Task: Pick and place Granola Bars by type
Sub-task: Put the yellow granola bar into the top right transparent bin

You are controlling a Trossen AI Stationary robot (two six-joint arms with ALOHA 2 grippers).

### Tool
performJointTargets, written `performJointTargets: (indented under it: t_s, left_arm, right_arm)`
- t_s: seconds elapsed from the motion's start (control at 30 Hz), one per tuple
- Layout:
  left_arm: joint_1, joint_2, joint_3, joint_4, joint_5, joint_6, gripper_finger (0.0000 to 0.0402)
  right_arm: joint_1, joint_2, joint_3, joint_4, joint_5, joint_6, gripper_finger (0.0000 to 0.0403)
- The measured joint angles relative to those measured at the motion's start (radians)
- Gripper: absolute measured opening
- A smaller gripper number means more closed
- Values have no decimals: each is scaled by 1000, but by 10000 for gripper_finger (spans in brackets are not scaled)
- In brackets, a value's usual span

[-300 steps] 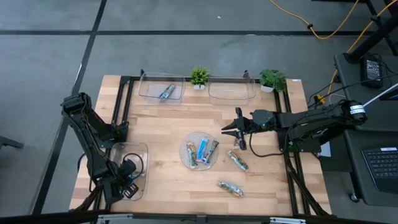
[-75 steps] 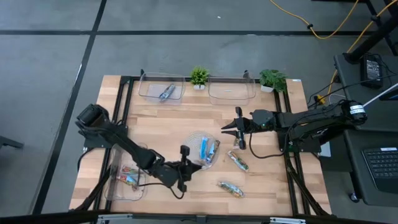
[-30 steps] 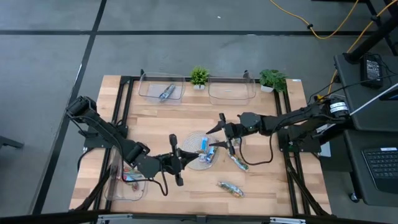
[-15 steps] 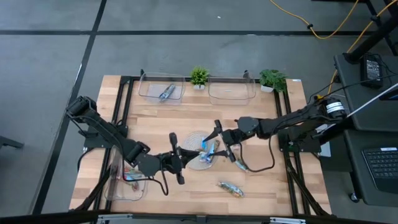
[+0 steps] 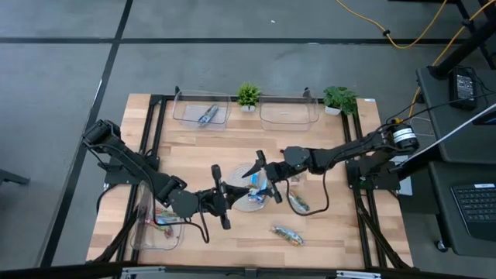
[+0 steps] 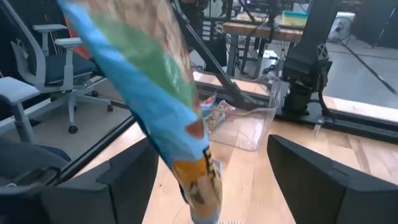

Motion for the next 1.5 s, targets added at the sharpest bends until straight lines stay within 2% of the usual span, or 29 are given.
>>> performJointTargets:
  t_s: [0.2,0.6,0.87,1.2,1.37,1.5]
  left_arm:
    - [0,0,0,0,-4,0,1]
    - [-2,0,0,0,0,0,3]
    - [-23,-1,0,0,-7,0,37]
    - [-87,-60,0,0,-156,34,92]
    - [-126,-69,0,-1,-181,23,101]
    - [-135,-66,-8,-29,-184,-54,101]
  right_arm:
    - [0,27,9,-3,0,-2,272]
    - [0,26,9,-1,1,-8,135]
    - [-1,25,9,-1,2,-10,70]
    - [-3,7,8,-5,2,1,54]
    - [-3,-85,8,-90,3,3,54]
    - [-3,-192,8,-195,55,2,54]
